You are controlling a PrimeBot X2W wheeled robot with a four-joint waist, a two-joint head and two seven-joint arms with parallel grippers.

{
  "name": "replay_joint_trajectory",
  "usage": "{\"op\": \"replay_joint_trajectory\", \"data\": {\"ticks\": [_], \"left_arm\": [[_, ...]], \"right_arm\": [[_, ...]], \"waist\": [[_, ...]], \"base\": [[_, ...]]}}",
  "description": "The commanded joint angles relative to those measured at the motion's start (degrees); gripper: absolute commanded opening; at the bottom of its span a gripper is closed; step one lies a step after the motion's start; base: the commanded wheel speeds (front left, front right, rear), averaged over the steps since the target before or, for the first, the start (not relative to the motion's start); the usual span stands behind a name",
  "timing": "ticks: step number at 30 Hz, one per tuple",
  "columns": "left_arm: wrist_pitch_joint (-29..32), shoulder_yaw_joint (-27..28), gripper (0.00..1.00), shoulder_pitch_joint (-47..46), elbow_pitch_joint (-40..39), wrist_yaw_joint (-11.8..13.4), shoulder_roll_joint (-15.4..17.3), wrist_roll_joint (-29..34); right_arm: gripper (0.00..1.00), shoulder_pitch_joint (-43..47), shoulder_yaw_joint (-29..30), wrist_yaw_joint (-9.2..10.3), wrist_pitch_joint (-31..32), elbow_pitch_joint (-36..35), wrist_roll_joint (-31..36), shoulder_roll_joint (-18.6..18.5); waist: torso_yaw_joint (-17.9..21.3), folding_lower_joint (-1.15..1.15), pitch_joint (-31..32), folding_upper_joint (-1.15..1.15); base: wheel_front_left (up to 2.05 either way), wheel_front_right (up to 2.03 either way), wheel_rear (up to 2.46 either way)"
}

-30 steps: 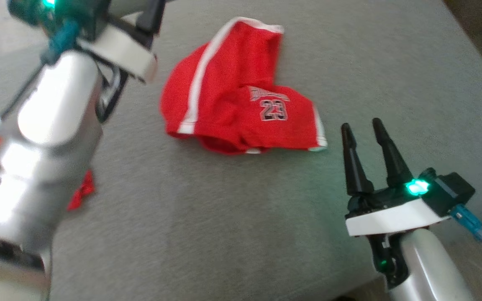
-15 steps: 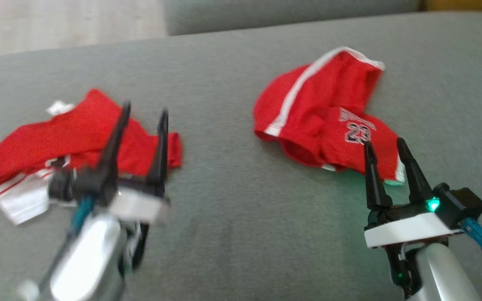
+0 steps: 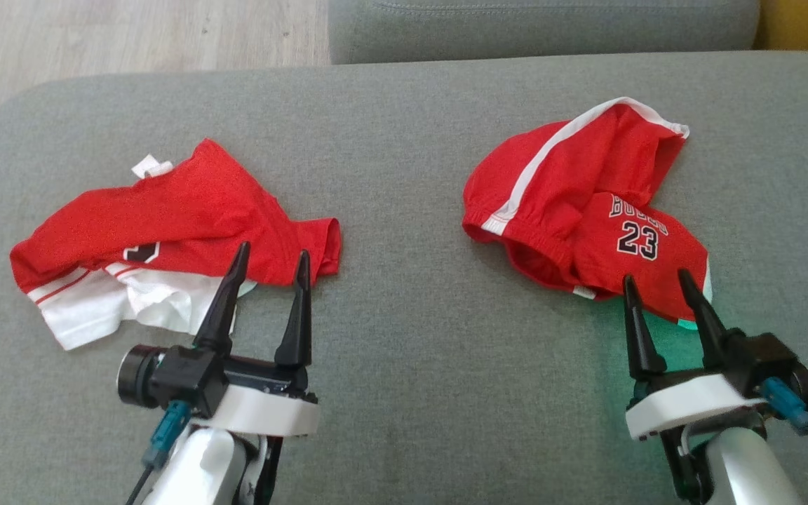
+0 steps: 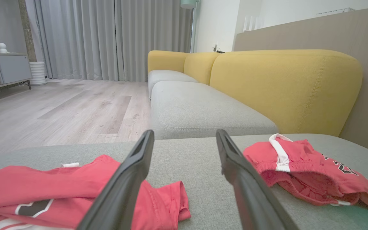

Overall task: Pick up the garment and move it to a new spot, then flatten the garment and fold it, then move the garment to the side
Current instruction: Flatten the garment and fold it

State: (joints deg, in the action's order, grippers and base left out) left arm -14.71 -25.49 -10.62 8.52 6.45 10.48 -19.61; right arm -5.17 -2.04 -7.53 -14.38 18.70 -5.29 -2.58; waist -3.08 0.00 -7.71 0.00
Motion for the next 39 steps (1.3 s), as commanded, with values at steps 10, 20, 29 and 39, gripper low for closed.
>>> {"op": "replay_joint_trajectory", "data": {"ticks": [10,20,29,39], "left_arm": [[-0.3,4.9,1.0,-2.1,-0.7,-2.7,-1.6,2.6],[-0.3,6.6,1.0,-2.5,0.2,-4.6,-3.1,4.4],[-0.3,8.0,1.0,-2.0,1.3,-5.5,-3.9,5.6],[-0.3,9.0,1.0,-0.8,1.7,-6.3,-4.9,6.7]], "right_arm": [[1.0,-5.6,0.4,0.04,1.2,6.7,9.8,-0.3],[1.0,-8.6,2.5,0.04,1.8,9.8,13.0,-0.3],[0.0,-10.4,4.7,0.04,-0.1,8.4,8.3,-0.3],[0.0,-9.7,4.2,0.04,1.3,1.9,1.6,-0.3]], "waist": [[-0.2,0.0,-1.5,0.0],[-0.9,0.0,-2.7,0.0],[-0.4,0.0,-1.8,0.0],[1.4,0.0,0.8,0.0]], "base": [[0.0,0.0,0.0],[0.0,0.0,0.0],[0.0,0.0,0.0],[0.0,0.0,0.0]]}}
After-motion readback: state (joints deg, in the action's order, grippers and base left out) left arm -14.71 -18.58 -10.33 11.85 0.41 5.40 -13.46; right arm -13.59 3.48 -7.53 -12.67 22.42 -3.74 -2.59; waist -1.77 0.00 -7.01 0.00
